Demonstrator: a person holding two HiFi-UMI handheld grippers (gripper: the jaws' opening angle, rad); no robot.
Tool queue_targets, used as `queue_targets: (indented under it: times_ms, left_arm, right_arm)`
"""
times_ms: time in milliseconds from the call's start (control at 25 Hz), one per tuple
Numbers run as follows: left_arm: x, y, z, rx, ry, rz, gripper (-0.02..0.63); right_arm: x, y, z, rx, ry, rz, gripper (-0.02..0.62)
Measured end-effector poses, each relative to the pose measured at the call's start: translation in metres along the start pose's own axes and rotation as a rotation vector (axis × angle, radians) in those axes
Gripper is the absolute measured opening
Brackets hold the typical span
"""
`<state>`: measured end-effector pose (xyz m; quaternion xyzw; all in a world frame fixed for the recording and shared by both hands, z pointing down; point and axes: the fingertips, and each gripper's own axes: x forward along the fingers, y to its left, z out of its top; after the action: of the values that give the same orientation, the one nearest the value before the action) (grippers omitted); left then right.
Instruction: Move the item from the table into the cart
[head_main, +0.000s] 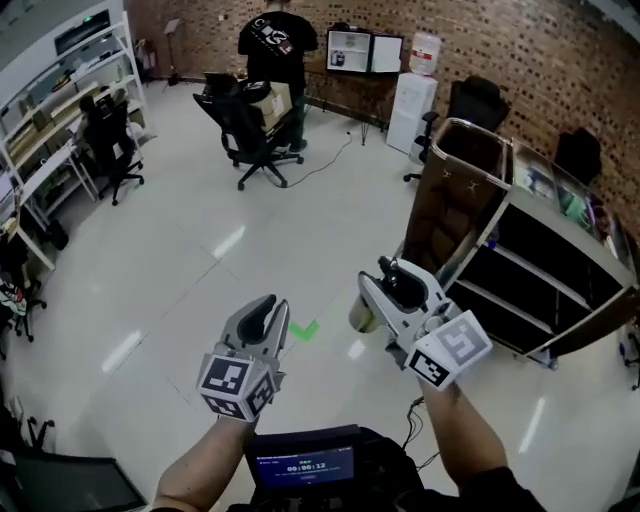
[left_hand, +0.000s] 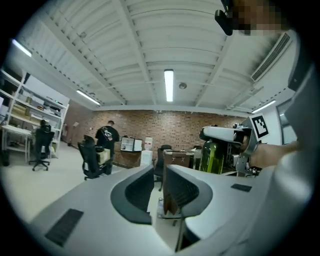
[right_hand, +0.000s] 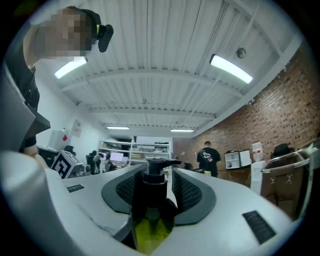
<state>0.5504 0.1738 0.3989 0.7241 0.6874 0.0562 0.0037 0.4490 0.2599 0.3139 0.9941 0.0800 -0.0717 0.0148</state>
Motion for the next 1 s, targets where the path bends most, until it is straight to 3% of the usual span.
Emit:
queue_targets:
  times_ms: [240,440,600,840,1000]
  left_arm:
    - [0.233,-0.124,0.02,0.074,-0.006,-0.27,0.083]
    - [0.424,-0.253,0.05,0.081,-0.01,-0.463,0.083]
    - [0.56,-0.337,0.082,0.075,0.005,-0.565,0.083]
    - [0.719,-0.41,0.108,0.114,-0.015,-0.771,0.083]
    - [0.788,-0.449,0.118,0.175,-0.019,-0.882,0.083]
  right_arm:
    - [-0.086,-0.22,0.015,-0.032,0.014,-0.24,0.143]
    - [-0.177,-0.407,0.045,-0.059,0.016,-0.407,0.143]
    - [-0.228,-0.549,0.079,-0.105,0.037,-0.496,0.143]
    - [-0.262,-0.7,0.089,-0.129,0.057,-0.659,0.143]
    - [-0.281,-0.769,0.086,-0.088,0.051,-0.74,0.143]
